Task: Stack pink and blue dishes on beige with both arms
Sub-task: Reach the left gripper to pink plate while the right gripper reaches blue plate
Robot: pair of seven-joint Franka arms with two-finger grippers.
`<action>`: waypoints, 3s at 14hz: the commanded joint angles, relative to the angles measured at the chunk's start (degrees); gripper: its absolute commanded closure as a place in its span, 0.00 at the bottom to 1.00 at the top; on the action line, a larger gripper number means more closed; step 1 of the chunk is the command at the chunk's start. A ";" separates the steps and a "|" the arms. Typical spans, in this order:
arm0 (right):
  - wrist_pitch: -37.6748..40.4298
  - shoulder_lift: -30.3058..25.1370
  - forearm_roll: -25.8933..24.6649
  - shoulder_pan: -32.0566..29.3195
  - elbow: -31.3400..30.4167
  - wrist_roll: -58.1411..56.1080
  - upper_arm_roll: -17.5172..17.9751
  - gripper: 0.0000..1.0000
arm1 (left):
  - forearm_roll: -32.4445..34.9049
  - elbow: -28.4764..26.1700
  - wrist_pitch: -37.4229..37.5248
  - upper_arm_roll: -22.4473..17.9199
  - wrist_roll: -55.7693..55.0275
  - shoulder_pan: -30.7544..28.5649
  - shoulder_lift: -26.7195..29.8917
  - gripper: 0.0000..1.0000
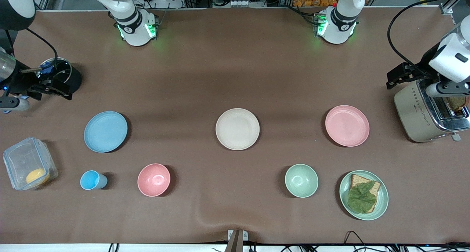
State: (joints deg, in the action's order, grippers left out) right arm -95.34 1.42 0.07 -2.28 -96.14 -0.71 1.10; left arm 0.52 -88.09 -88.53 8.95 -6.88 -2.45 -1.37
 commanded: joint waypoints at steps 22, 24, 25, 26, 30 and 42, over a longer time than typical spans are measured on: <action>-13.73 0.25 -0.86 -2.47 -12.76 0.62 1.36 0.00 | 0.62 -30.48 -42.51 -0.51 1.35 -14.50 -18.05 0.00; -13.73 0.25 -0.86 -2.47 -12.85 0.62 1.36 0.00 | 0.45 -30.56 -44.78 -0.43 1.35 -14.77 -20.15 0.00; -13.73 0.34 -0.86 -2.47 -12.85 0.62 1.36 0.00 | 0.18 -31.26 -46.54 -0.43 1.35 -14.77 -21.04 0.00; -13.73 0.52 -0.86 -2.47 -12.85 0.54 1.36 0.00 | 0.18 -32.22 -48.56 -0.43 1.43 -14.77 -21.57 0.00; -13.82 1.48 -0.86 -3.00 -12.85 0.53 1.36 0.00 | 0.18 -33.55 -50.60 -0.34 1.52 -14.77 -22.54 0.08; -31.01 19.57 -0.78 -16.35 -15.84 -11.84 1.36 0.00 | -2.72 -33.47 -50.60 -0.16 2.58 -14.69 -24.12 0.98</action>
State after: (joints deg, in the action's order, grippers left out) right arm -121.77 16.42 -0.03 -15.85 -112.66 -9.46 1.10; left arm -0.44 -121.20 -138.22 8.08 -5.86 -16.45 -25.71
